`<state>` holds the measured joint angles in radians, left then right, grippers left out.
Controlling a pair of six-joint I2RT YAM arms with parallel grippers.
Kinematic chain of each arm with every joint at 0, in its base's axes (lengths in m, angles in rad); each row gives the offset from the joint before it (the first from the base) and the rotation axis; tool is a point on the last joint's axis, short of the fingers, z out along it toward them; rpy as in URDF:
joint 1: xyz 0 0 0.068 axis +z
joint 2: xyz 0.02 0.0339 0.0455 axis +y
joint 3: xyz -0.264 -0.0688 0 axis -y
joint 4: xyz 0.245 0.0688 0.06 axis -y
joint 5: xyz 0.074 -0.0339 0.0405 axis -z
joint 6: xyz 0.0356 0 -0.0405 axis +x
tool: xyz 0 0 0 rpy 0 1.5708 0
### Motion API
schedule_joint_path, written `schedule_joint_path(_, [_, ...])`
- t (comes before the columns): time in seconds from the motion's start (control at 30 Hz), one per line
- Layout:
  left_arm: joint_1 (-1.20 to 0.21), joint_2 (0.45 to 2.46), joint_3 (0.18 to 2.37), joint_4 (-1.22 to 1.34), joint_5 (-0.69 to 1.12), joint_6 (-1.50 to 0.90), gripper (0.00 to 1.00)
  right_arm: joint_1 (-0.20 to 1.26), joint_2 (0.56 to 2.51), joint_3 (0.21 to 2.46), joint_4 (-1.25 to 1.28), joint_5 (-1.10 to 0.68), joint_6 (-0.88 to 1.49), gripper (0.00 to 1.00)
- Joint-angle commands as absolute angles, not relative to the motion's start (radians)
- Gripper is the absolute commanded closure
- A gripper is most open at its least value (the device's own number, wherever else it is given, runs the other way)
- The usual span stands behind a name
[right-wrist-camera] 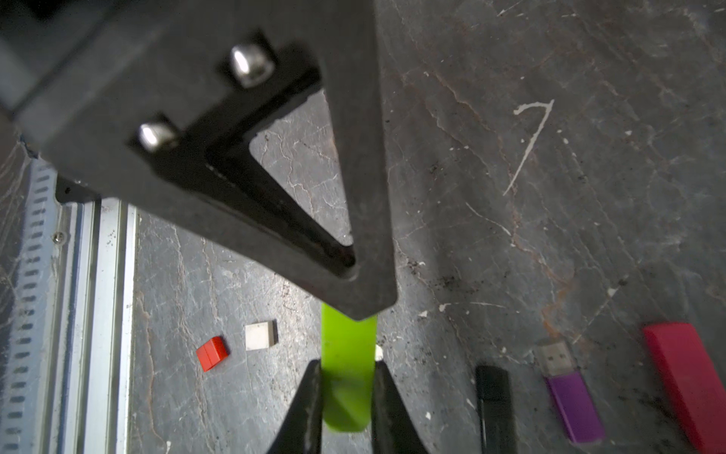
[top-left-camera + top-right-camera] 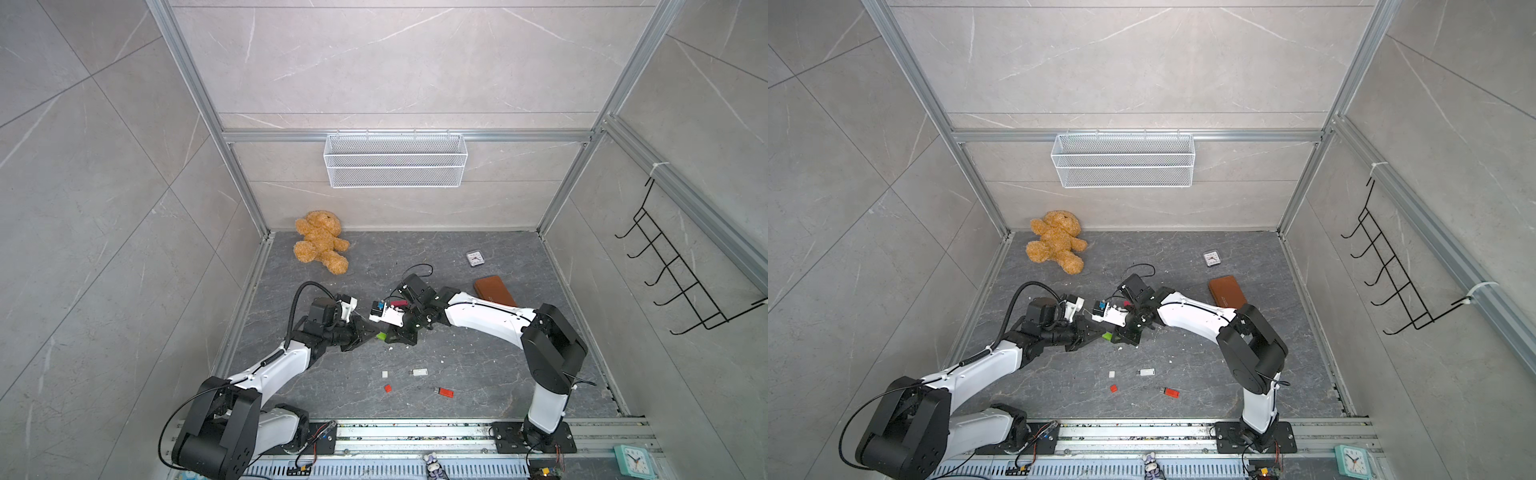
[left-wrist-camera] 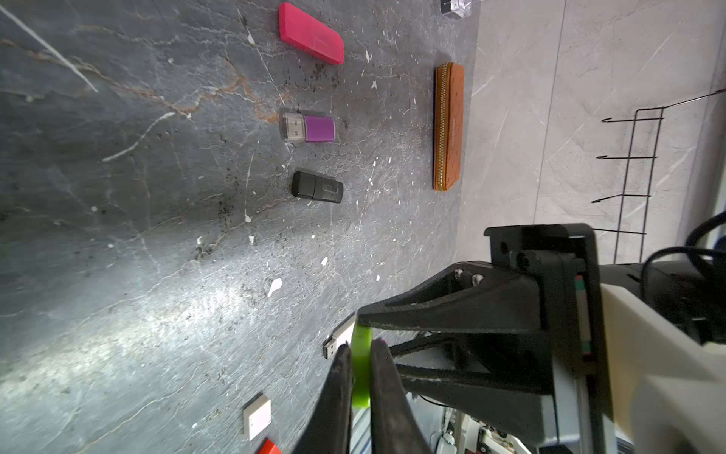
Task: Close the usb drive cover
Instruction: Close the cover of the USB drive, then place the USB drive at the center of the board.
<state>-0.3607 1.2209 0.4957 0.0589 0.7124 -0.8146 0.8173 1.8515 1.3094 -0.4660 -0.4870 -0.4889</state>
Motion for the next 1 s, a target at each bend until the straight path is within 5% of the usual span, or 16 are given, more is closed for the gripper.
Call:
schedule_joint_path(0.0, [-0.385,1.196,0.538,-0.022,0.750,-0.759,0.81,0.829,1.819,1.321,-0.455,-0.451,-0.581,0.86])
schedule_joint_path(0.27, [-0.327,1.181,0.553,-0.076,0.717,-0.741,0.62,0.822,1.797,1.234,-0.510,-0.326,-0.646,0.85])
schedule_joint_path(0.97, [-0.287,1.100,0.533,-0.166,0.657,-0.744,0.60,0.814,1.992,1.336,-0.586,-0.107,-0.730,0.77])
